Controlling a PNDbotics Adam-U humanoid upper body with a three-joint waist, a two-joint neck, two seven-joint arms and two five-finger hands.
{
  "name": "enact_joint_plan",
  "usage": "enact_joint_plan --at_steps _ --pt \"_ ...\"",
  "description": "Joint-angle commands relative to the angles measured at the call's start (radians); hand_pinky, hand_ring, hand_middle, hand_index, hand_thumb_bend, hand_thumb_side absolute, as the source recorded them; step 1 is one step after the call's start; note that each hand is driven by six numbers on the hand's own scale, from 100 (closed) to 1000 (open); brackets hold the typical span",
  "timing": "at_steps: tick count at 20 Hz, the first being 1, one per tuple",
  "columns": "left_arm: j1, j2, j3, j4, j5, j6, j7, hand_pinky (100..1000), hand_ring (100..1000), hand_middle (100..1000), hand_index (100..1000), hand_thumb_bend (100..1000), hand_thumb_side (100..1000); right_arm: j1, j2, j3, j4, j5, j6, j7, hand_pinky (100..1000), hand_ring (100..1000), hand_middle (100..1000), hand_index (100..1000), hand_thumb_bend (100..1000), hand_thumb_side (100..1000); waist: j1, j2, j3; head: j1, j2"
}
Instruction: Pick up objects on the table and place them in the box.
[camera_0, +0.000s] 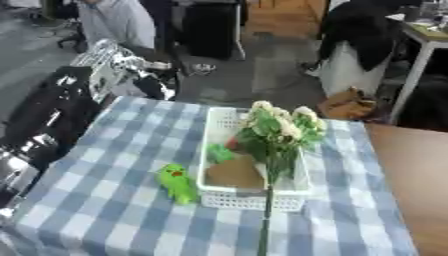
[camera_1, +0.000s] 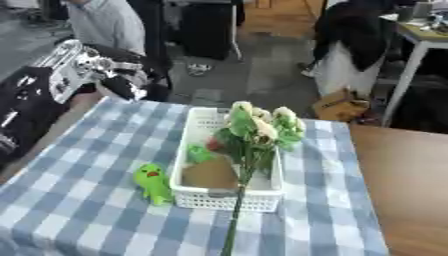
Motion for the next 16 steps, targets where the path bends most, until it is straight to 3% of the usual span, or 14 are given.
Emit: enact_joint_plan --at_steps 1,5,7,10,11,16 --pt "-0.003 0.068 -0.017 0.036 -0.012 -0.034 -0.016 794 937 1000 1000 100 541 -0.004 -0.042 -0.005 -0.015 0.006 -0.056 -0.049 730 744 692 683 100 562 0.016 -0.014 0.003 -0.006 -0.005" --pt "0.030 0.084 -0.025 0.069 0.004 -0.063 -0.041 829 969 1000 1000 100 617 0.000 -0.043 -0.004 -0.015 0.010 -0.060 -0.048 730 743 692 683 100 561 0.017 -0.013 0.005 -0.012 -0.008" --pt "0.049 0.089 -0.031 0.075 0.025 -0.078 -0.054 887 1000 1000 1000 220 680 0.001 -0.044 -0.004 -0.015 0.011 -0.061 -0.048 730 744 692 682 100 561 0.018 -0.012 0.005 -0.015 -0.009" --pt "0.082 0.108 -0.043 0.065 0.067 -0.118 -0.062 891 1000 1000 1000 258 679 0.000 -0.044 -0.002 -0.015 0.012 -0.062 -0.046 730 744 692 682 100 562 0.019 -0.011 0.004 -0.017 -0.007" --pt "0.088 0.110 -0.057 0.052 0.057 -0.146 -0.050 900 1000 1000 1000 410 687 -0.002 -0.044 -0.002 -0.015 0.012 -0.062 -0.045 730 744 692 682 100 562 0.019 -0.010 0.002 -0.018 -0.004" --pt "0.092 0.104 -0.092 0.033 -0.094 -0.317 0.133 905 1000 1000 1000 471 656 -0.006 -0.041 0.002 -0.015 0.010 -0.061 -0.041 730 744 692 682 100 563 0.019 -0.008 -0.001 -0.018 0.000"
